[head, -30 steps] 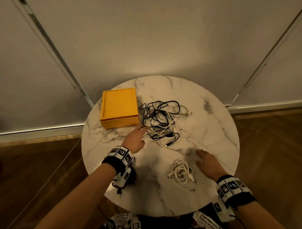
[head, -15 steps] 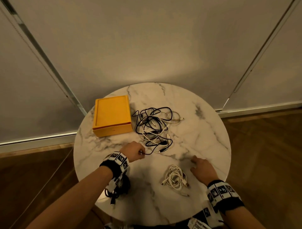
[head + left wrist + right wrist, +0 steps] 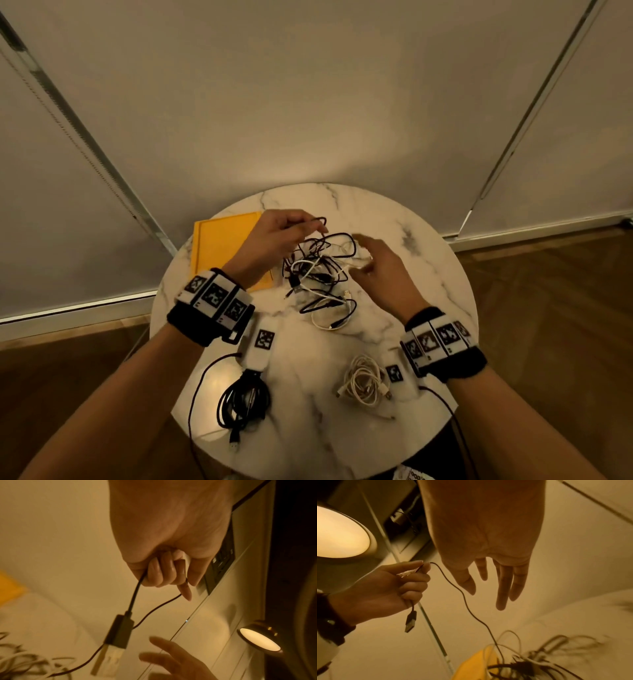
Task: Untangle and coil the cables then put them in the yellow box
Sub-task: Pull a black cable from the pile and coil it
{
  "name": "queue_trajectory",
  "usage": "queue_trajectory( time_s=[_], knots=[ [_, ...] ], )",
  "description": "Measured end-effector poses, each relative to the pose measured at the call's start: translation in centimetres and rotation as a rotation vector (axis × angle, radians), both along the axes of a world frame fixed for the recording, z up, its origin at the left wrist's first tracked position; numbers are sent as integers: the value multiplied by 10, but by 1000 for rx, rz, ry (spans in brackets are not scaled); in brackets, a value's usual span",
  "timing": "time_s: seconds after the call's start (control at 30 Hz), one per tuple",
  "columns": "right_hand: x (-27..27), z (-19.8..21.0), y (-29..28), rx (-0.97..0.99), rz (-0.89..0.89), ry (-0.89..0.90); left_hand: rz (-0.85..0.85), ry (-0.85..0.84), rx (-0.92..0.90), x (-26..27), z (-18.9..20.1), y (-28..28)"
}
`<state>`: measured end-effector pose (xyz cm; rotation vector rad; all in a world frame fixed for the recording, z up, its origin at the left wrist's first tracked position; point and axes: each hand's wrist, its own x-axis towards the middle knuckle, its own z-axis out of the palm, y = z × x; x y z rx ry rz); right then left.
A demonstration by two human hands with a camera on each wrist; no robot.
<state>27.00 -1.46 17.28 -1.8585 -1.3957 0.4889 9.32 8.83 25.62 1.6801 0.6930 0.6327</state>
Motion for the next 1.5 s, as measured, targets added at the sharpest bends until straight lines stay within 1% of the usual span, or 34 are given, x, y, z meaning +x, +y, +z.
queue_trajectory(
  time_s=[0.07,0.13,0.2,0.3,0.33,0.4,0.47,0.53,0.6,0.67,0.73,0.77,0.83,0.87,0.93,0.97,1.0,1.07,1.1,1.13,1.17,1.2,1.27,1.33,1.4,1.43,1.47,1.5],
  knots=[
    [-7,17,18,69,64,51,-41,-69,22,0,18,0],
    [-13,24,36,92,109,120,-63,-133,48,-1,37,-2],
    [-17,17,53,0,160,84,-76,-218,61,-4,58,-3],
    [-15,-10,67,-180,252,86,-67,-336,74,-8,84,0],
    [-12,-17,69,-218,252,72,-55,-349,86,-10,90,1],
    [-3,-24,72,-291,194,12,-30,-355,112,-16,94,4],
    [10,-17,77,-342,137,-51,5,-371,117,-25,92,9],
    [26,0,83,-307,114,-69,70,-375,108,-35,86,16],
    [40,24,90,-217,77,-73,141,-359,81,-46,77,24],
    [52,52,97,-70,0,-39,171,-343,40,-55,66,30],
    [62,77,98,63,-70,54,171,-316,7,-62,52,31],
    [66,84,98,80,-69,95,172,-298,-14,-65,45,30],
    [74,85,93,-9,-24,122,170,-298,-89,-73,30,28],
    [79,80,88,-84,-9,118,161,-316,-135,-77,25,26],
    [96,61,75,-209,-39,119,106,-324,-187,-90,17,23],
    [107,50,67,-243,-69,128,41,-266,-177,-97,14,21],
    [117,37,60,-267,-94,137,-58,-148,-144,-104,8,19],
    [135,11,43,-335,-142,137,-345,199,-67,-112,-8,9],
    [141,-1,37,-389,-166,131,-479,345,-48,-117,-19,4],
    [146,-14,29,-442,-187,140,-548,424,-68,-120,-28,0],
    [148,-25,23,-491,-197,154,-537,427,-137,-124,-36,-3],
    [149,-35,16,-541,-195,158,-478,387,-233,-126,-43,-4],
    [144,-53,5,-652,-158,117,-301,248,-408,-131,-58,-5],
    [132,-64,0,-749,-100,18,-180,70,-536,-130,-69,-6],
    [111,-65,1,-838,-56,-167,-89,-64,-591,-121,-74,-11],
    [98,-61,3,-840,-38,-260,-41,-96,-599,-114,-75,-13],
    [84,-55,6,-801,-9,-303,-3,-106,-606,-106,-75,-17],
    [66,-46,10,-702,31,-310,23,-104,-610,-98,-74,-19]
  ],
)
